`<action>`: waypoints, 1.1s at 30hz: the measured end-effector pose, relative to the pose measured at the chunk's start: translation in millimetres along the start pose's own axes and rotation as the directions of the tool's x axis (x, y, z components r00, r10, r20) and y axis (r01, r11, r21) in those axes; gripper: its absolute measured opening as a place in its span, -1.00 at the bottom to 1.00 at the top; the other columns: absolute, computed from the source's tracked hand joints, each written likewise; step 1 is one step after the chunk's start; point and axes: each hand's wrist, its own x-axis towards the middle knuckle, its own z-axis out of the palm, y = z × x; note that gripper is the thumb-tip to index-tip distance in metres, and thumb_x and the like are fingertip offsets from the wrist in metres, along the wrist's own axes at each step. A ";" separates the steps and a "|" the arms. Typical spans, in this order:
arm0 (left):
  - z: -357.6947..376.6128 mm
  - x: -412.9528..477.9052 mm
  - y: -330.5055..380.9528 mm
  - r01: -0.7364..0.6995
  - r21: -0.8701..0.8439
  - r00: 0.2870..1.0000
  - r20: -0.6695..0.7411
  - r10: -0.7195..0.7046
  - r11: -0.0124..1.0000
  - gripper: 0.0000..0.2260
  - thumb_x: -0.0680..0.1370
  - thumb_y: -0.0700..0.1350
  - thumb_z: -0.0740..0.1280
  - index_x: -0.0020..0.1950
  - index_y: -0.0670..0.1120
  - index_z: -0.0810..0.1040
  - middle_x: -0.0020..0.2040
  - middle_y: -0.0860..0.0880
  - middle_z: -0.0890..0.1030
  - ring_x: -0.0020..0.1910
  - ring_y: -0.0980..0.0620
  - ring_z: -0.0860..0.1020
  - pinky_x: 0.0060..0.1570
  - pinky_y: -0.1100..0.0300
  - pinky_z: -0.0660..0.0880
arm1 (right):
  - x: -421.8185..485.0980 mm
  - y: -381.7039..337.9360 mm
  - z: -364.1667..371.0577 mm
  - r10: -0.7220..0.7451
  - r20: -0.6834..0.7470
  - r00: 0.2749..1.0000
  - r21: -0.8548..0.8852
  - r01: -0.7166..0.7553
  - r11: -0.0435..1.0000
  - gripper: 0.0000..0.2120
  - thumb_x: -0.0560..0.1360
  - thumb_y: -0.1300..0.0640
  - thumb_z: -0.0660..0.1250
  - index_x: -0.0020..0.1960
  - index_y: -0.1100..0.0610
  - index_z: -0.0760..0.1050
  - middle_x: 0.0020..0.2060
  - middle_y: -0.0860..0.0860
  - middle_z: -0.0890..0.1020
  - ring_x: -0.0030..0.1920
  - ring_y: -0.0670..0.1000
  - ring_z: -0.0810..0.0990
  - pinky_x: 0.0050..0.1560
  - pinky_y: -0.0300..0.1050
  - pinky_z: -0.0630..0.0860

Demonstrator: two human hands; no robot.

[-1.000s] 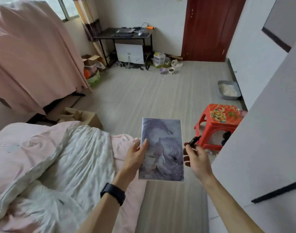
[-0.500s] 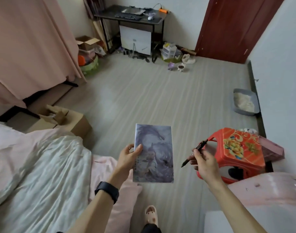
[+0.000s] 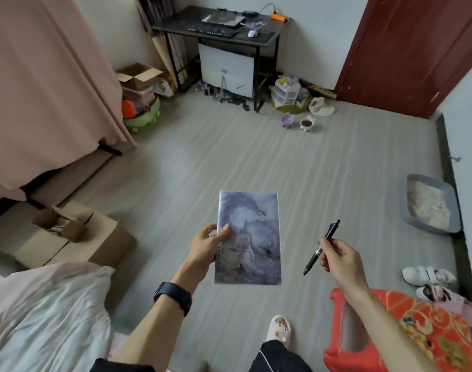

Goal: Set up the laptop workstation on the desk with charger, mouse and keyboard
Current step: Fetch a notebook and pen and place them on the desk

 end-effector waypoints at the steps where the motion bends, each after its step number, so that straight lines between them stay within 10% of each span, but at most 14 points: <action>1: 1.8 13.7 9.8 -0.004 -0.001 1.000 -0.020 0.004 1.000 -0.60 0.50 0.05 0.47 0.20 -0.17 0.53 0.00 -0.18 0.71 -0.06 -0.22 0.70 -0.01 -0.16 0.62 | 21.6 -11.1 6.9 -0.005 0.029 1.000 -0.014 0.005 1.000 -0.68 0.59 0.05 0.37 -0.26 0.22 0.54 -0.48 -0.02 0.57 -0.40 0.03 0.53 -0.18 0.06 0.49; 8: -14.8 136.6 113.0 -0.016 -0.134 0.994 -0.113 0.001 0.991 -0.75 0.53 -0.07 0.45 0.15 -0.07 0.51 -0.06 -0.13 0.73 -0.11 -0.14 0.71 -0.24 0.07 0.62 | 192.8 -138.6 97.5 -0.099 0.249 0.963 -0.059 0.117 0.991 -0.69 0.59 -0.03 0.36 -0.22 0.16 0.56 -0.42 -0.04 0.61 -0.37 -0.05 0.58 -0.18 -0.05 0.54; 18: -111.7 366.3 222.7 0.059 -0.257 0.996 -0.055 -0.076 0.964 -0.67 0.56 -0.18 0.39 0.33 -0.07 0.51 0.18 -0.19 0.65 0.16 -0.33 0.59 0.28 -0.25 0.44 | 407.1 -221.9 255.0 -0.067 0.273 0.960 -0.121 0.104 0.987 -0.70 0.59 0.01 0.36 -0.22 0.17 0.55 -0.45 -0.05 0.61 -0.38 -0.03 0.57 -0.17 -0.02 0.51; 24: -154.7 498.6 324.3 0.092 -0.232 0.995 0.056 -0.081 0.968 -0.65 0.56 -0.24 0.37 0.34 -0.06 0.53 0.19 -0.19 0.65 -0.06 -0.20 0.66 -0.10 0.01 0.65 | 517.2 -297.9 335.3 -0.033 0.238 0.971 -0.130 0.066 0.989 -0.69 0.60 0.04 0.35 -0.27 0.16 0.52 -0.47 -0.06 0.60 -0.38 -0.03 0.55 -0.19 -0.05 0.48; 33: -177.0 703.6 442.8 0.080 -0.223 0.997 -0.005 -0.083 0.971 -0.63 0.50 -0.16 0.46 0.30 -0.11 0.57 0.15 -0.22 0.66 -0.09 -0.20 0.64 -0.13 0.07 0.62 | 704.8 -383.0 455.5 -0.045 0.236 0.971 -0.088 0.067 0.994 -0.68 0.59 0.02 0.35 -0.27 0.16 0.51 -0.45 -0.05 0.61 -0.41 -0.09 0.56 -0.13 0.02 0.53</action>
